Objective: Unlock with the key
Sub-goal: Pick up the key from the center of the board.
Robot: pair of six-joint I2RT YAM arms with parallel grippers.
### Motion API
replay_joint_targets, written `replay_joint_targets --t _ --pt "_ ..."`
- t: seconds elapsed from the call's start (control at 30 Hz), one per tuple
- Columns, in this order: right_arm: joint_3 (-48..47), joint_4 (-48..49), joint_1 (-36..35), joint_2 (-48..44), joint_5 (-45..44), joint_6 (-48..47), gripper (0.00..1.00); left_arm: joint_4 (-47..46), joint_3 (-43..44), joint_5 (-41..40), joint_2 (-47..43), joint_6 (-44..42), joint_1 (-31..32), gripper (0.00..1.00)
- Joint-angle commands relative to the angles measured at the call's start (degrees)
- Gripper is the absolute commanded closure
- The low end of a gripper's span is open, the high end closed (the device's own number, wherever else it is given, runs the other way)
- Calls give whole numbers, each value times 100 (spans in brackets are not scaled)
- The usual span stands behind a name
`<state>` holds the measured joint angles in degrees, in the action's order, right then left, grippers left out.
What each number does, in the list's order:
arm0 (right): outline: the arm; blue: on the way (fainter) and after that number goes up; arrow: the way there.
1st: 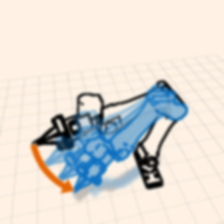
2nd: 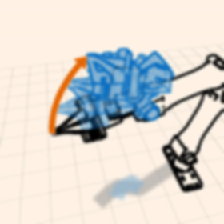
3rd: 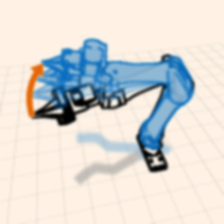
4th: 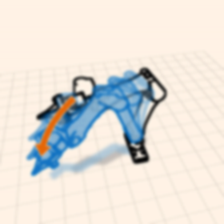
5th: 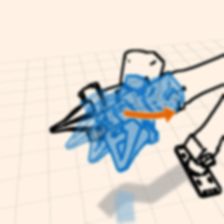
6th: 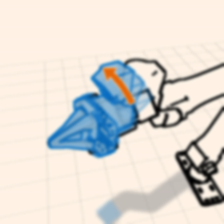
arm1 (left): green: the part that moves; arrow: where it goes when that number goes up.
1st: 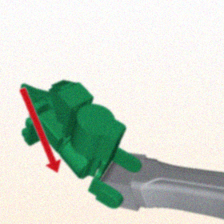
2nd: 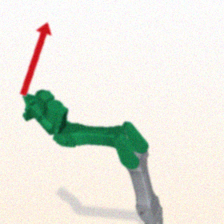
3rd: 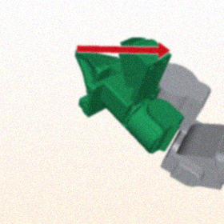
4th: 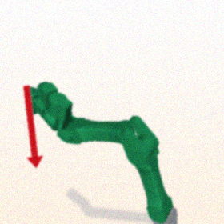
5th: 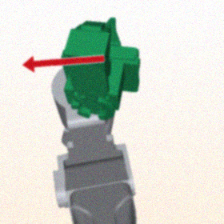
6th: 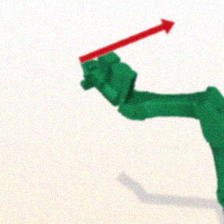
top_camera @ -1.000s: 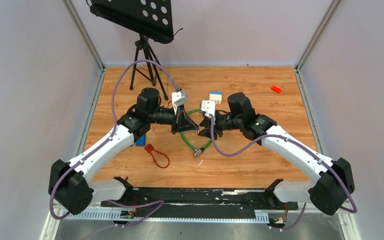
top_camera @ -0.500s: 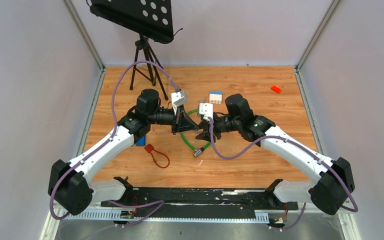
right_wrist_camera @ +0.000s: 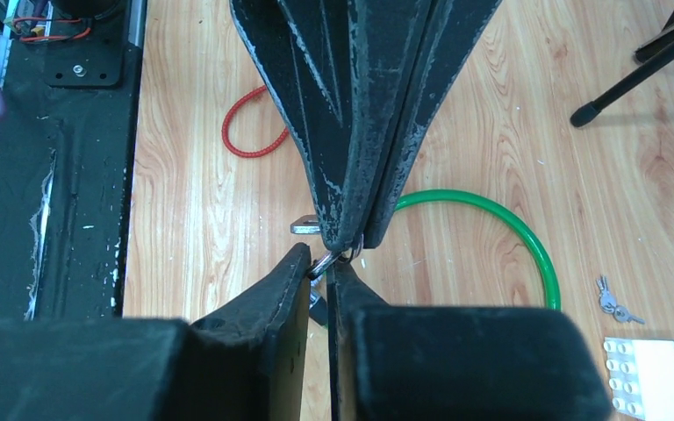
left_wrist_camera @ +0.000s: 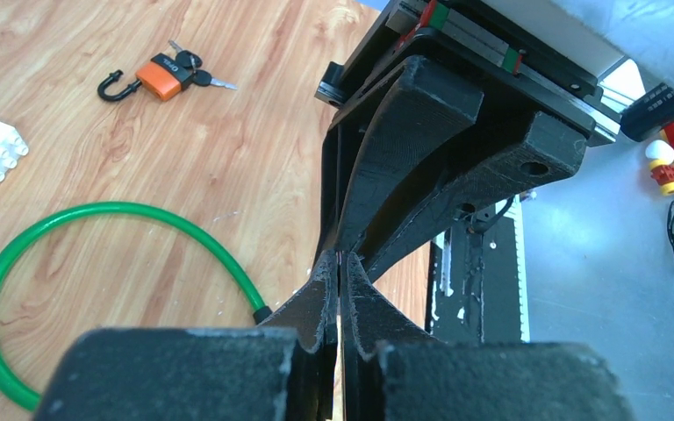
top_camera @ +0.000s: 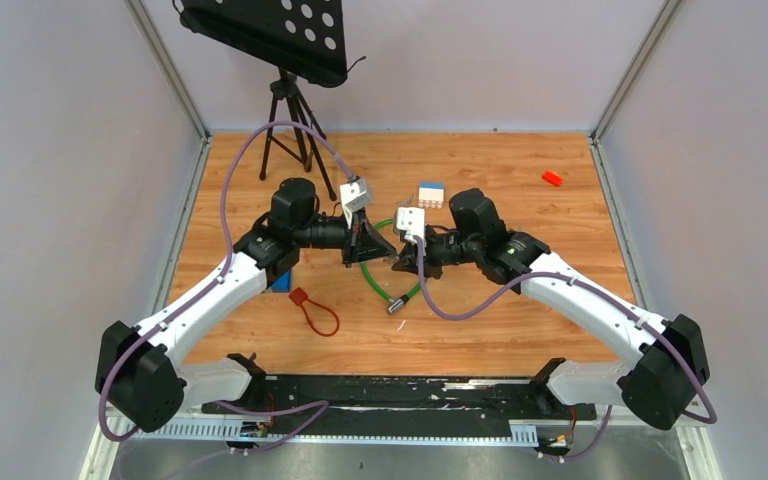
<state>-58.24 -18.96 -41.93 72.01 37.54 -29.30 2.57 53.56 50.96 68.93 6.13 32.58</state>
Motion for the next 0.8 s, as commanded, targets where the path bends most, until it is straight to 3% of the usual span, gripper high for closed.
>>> replay_joint_targets --t 0.0,0.33,0.47,0.6,0.67,0.77 --pt "-104 228 -18 -164 -177 -123 100 -158 -34 86 -176 -48 38 100" --pt "51 230 -20 -427 -607 -275 100 38 -43 -150 -233 -339 33 100" --pt "56 174 -19 -500 -680 -302 100 51 -34 -224 -220 -405 34 90" --pt "-7 46 -24 -482 -766 -330 100 215 35 -260 -204 -590 33 66" --pt "-44 -34 -17 -498 -832 -345 100 558 163 -317 -211 -1016 30 50" --pt "-113 -187 -14 -557 -898 -342 100 947 284 -511 -258 -1642 31 36"
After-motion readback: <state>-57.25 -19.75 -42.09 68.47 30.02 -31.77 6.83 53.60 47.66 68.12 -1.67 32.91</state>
